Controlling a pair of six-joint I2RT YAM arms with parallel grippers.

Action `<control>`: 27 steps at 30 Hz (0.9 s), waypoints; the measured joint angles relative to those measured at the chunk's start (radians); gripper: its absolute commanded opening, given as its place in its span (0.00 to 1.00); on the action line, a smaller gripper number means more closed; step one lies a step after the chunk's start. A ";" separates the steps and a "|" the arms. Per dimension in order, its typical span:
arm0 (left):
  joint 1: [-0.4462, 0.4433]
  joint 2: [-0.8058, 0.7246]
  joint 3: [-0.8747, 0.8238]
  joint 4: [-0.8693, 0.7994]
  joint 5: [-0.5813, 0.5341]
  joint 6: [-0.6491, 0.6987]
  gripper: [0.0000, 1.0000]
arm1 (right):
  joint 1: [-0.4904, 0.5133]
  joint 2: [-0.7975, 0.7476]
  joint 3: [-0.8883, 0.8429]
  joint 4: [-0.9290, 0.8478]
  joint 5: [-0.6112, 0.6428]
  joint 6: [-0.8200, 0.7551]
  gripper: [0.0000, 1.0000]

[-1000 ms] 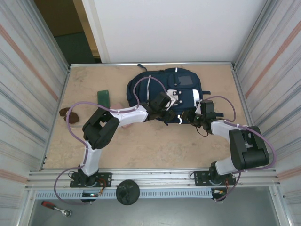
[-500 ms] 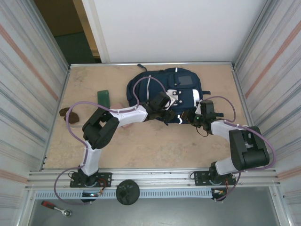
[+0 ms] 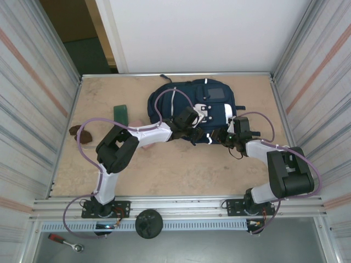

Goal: Pack books, pencil case, and school supplies into a backpack

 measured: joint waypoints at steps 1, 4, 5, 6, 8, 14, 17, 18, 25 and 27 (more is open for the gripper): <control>0.000 0.000 0.000 0.000 0.000 0.000 0.59 | 0.000 0.000 0.000 0.000 0.000 0.000 0.32; 0.000 -0.001 0.000 0.000 0.000 0.000 0.59 | 0.000 0.000 0.000 0.000 0.000 0.000 0.32; 0.001 -0.003 0.000 -0.002 -0.002 0.000 0.59 | 0.000 0.000 0.000 0.000 0.000 0.000 0.32; 0.002 -0.006 0.000 -0.006 -0.003 0.000 0.59 | 0.000 0.000 0.000 0.000 0.000 0.000 0.32; 0.004 -0.012 0.000 -0.008 -0.004 0.000 0.58 | 0.000 0.000 0.000 0.001 0.000 0.000 0.33; 0.011 -0.022 0.000 -0.008 -0.007 0.000 0.56 | 0.001 0.001 0.000 0.002 0.000 0.000 0.33; 0.011 -0.022 0.000 -0.010 -0.014 0.000 0.54 | 0.001 0.002 0.000 0.002 0.000 0.000 0.32; 0.011 -0.022 0.000 -0.010 -0.014 0.000 0.53 | 0.001 0.002 0.000 0.002 0.000 0.000 0.33; 0.016 -0.022 0.000 -0.013 -0.015 0.000 0.47 | 0.001 0.002 0.000 0.002 0.000 0.000 0.33; 0.017 -0.022 0.000 -0.015 -0.018 0.000 0.43 | 0.001 0.002 0.000 0.002 0.000 0.000 0.33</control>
